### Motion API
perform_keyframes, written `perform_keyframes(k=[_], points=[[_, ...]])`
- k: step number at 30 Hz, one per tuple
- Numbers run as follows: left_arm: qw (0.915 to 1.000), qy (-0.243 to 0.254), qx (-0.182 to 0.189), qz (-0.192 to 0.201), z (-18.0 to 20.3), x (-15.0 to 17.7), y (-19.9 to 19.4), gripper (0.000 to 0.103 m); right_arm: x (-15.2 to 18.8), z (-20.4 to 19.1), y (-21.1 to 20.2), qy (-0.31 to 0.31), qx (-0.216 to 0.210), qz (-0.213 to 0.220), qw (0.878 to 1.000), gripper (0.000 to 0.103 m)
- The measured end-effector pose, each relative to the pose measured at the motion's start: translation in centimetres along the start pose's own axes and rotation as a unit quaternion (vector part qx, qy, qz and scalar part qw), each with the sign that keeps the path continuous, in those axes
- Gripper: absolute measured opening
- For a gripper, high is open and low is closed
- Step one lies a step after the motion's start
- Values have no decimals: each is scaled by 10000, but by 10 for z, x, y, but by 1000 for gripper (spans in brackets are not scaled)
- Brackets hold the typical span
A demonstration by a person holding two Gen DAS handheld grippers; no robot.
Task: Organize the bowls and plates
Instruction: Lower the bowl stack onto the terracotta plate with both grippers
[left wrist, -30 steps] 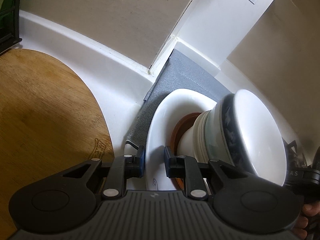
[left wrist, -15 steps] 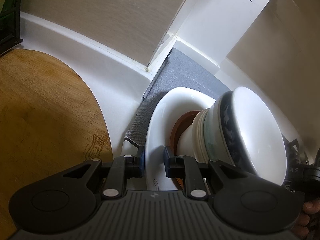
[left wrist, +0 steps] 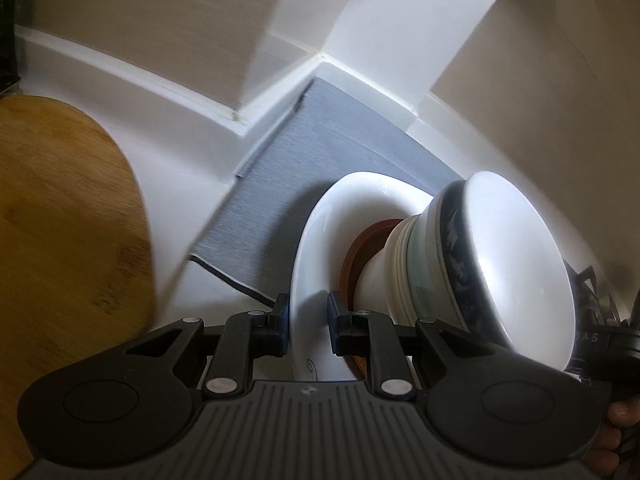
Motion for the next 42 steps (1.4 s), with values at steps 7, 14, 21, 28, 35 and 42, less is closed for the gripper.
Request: perform_keyframes(k=[7,14,21,28,35,42], points=[[9999,101,55,-70,37,10,16,21,-5,36,-17,86,39,29,10000,18],[9996,226,145,-130,80,22,36,21,-11,83,-39,235,135,107,9996,18],[9989,381,236,-162,121,35,53,21,-15,128,-61,411,260,199,9986,18],[9986,474,204,-126,141,45,60,22,-21,156,-81,429,360,296,9980,14],[9983,577,-22,-58,148,53,56,22,-24,159,-82,299,303,162,9990,17],[9974,626,-357,-40,153,62,50,27,-26,156,-77,222,269,60,9994,18]])
Point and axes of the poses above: each gripper's, at about its wrist camera, not at the fingertips, and y roughly the way its jaws point, z to its right, x to its underside, the point moved 8 cm from there along y, roughly the way its jaws point, and after that the axes turned 5 degrees about x, right-handed, at the moved point
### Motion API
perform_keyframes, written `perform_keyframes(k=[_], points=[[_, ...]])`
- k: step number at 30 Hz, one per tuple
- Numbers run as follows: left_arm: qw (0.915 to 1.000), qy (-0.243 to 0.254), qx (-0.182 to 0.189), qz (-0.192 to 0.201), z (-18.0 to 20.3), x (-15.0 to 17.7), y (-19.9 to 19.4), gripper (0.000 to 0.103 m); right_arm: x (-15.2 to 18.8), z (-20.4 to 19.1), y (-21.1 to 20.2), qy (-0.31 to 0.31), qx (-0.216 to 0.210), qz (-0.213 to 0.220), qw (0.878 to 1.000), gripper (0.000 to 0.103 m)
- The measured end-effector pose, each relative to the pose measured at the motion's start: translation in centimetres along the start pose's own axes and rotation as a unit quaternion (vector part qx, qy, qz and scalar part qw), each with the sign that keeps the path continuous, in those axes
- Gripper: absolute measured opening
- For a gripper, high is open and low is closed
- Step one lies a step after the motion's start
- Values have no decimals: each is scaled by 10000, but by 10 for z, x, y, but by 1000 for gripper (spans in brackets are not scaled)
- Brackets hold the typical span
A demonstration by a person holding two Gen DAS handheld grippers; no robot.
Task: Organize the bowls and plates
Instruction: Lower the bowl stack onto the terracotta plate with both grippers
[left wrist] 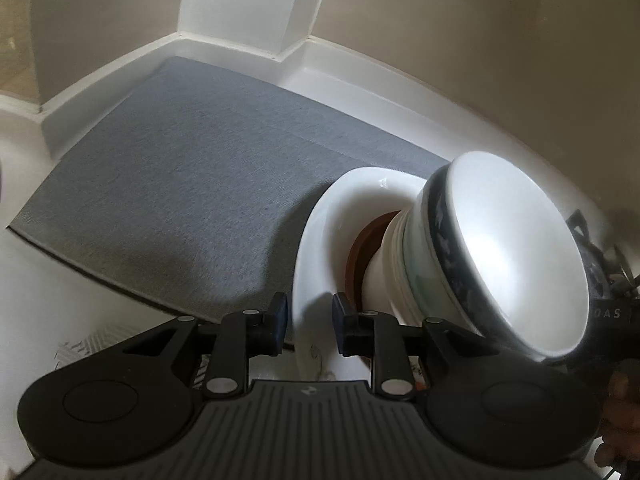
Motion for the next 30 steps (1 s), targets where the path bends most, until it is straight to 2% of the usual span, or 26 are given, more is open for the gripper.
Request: perform_keyframes(k=[3,11,18,20,22,26,30], points=[[9999,-5,-127,-9,0,3,-4,30,2,-2,3,-77,-26,-79,9999,19],[9992,21,-406,3,-1,9,-21,31,10,-5,-2,-252,-2,147,9996,18],[9976,70,-685,51,3,15,-49,38,21,-11,-6,-394,40,283,9988,18],[9971,109,-745,85,6,17,-59,42,24,-13,-6,-409,27,335,9986,18],[9969,133,-765,147,10,18,-69,53,24,-13,-5,-400,31,365,9985,18],[9966,263,-729,273,19,19,-86,58,26,-16,-5,-436,57,420,9982,18],[9964,418,-634,381,22,16,-92,67,28,-17,-5,-478,107,477,9977,18]])
Point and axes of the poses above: each gripper's, at about its wrist camera, not at the fingertips, and y roughly the way its jaws point, z to its right, x to its underside, the point moved 8 cm from there along y, roughly the way its jaws point, and after that the axes turned 5 degrees about x, right-handed, at the moved point
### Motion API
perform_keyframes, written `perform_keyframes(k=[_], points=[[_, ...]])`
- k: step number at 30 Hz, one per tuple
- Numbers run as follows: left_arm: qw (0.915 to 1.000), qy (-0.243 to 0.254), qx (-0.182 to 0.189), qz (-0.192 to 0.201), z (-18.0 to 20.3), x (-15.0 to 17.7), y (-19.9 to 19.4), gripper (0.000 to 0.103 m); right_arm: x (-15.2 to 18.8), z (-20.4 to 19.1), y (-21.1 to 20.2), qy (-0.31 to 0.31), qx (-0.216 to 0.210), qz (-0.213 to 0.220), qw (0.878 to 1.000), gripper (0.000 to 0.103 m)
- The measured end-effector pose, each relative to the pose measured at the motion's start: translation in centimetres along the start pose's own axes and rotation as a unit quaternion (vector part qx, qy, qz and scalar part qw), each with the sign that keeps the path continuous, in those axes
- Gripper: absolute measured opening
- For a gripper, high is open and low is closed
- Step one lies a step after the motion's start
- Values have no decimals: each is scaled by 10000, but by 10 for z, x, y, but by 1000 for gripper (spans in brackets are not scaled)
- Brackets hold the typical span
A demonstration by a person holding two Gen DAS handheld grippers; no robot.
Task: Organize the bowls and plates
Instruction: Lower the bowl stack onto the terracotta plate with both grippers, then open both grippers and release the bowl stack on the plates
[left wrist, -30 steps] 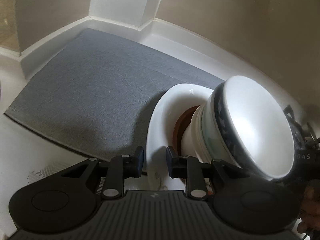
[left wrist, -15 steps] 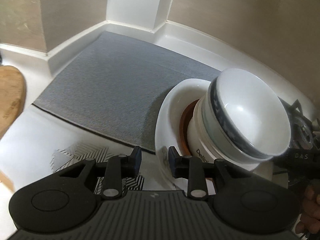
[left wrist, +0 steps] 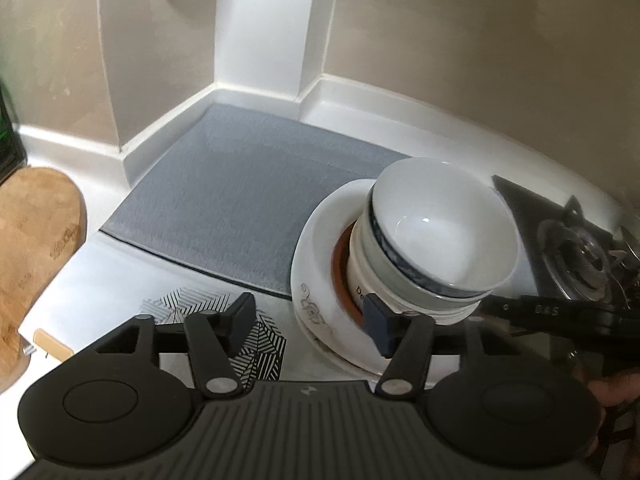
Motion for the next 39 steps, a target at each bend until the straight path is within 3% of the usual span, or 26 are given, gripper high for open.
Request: perform_keyframes(k=[7,11,13,16,18,19,21,25,27,29,36,39], points=[[9986,344,342,225,3,-14,-3,74,6,-7,-3,50,272,82,9996,19],[9972,553,378,328,0,-20,-9,79,7,-12,-2,49,451,111,9989,21],[9972,507,420,344,-5,-21,-13,88,7,-14,-1,78,511,106,9986,23],[9967,596,450,319,-9,-19,-19,89,7,-12,-2,176,659,115,9976,27],[9959,677,512,315,-11,-17,-20,93,9,-11,-6,241,791,187,9964,34],[9956,710,527,311,-12,-15,-20,102,10,-10,-8,272,853,236,9957,37],[9951,768,538,317,-14,-11,-20,103,13,-10,-17,269,1028,334,9938,52],[9941,870,623,183,-10,-1,-15,103,19,-19,-40,58,1176,599,9912,66],[9930,951,687,139,-6,2,-13,103,20,-26,-53,-112,1261,722,9893,83],[9916,1024,778,145,-1,3,-13,103,21,-34,-63,-316,1338,806,9872,90],[9908,986,925,65,9,3,-15,103,22,-57,-78,-848,1457,674,9834,102],[9910,946,951,0,9,6,-18,103,22,-65,-82,-898,1528,658,9820,102]])
Point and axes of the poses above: each gripper's, at about its wrist camera, not at the fingertips, and y roughly the way its jaws point, z to its right, x to its underside, the point moved 8 cm from there along y, roughly the way its jaws point, and after that the axes turned 5 degrees about x, right-handed, at the moved point
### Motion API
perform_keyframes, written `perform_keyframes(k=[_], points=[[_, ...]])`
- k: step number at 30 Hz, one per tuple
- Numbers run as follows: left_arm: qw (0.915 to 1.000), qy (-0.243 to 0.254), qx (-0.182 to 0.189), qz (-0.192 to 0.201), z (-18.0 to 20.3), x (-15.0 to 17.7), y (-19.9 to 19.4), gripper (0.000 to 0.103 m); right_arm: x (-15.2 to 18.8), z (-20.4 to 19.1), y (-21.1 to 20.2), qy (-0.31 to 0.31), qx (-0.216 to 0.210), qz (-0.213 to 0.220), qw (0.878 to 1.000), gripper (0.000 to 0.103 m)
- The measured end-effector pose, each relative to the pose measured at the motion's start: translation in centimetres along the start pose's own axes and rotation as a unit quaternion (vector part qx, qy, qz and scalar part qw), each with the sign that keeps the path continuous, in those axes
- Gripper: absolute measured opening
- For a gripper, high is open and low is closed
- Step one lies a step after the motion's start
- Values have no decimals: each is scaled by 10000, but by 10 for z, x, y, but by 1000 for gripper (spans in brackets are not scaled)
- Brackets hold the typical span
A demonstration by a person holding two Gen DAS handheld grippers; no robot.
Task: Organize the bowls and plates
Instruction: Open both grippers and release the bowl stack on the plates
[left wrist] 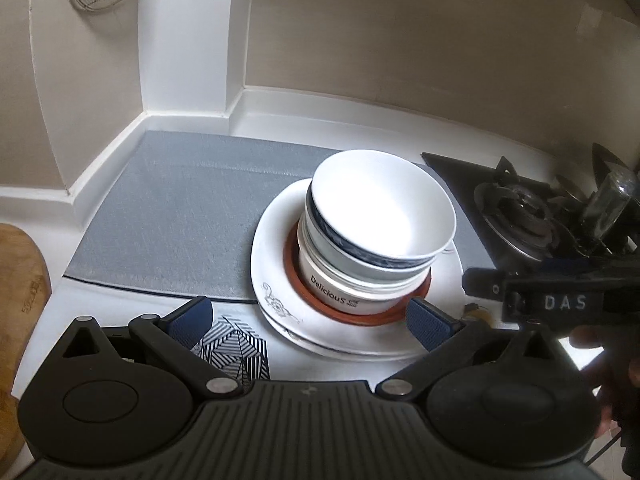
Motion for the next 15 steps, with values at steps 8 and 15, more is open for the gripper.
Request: perform_keyframes(k=[8,15], points=[[9992,-20,-148,-381,-8,20,8,103,8,-12,-11,56,87,-155,9998,102],[9990,94,-206,-393,-6,17,11,103,18,-24,-9,62,-128,-400,9991,102]])
Point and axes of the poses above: each gripper's, at about its wrist camera, not at the fingertips, and y roughly the way its jaws point, z to its right, x to its underside, the point moved 8 cm from there along y, roughly the way its jaws point, and after that the axes turned 5 degrees about x, right-handed, at the moved point
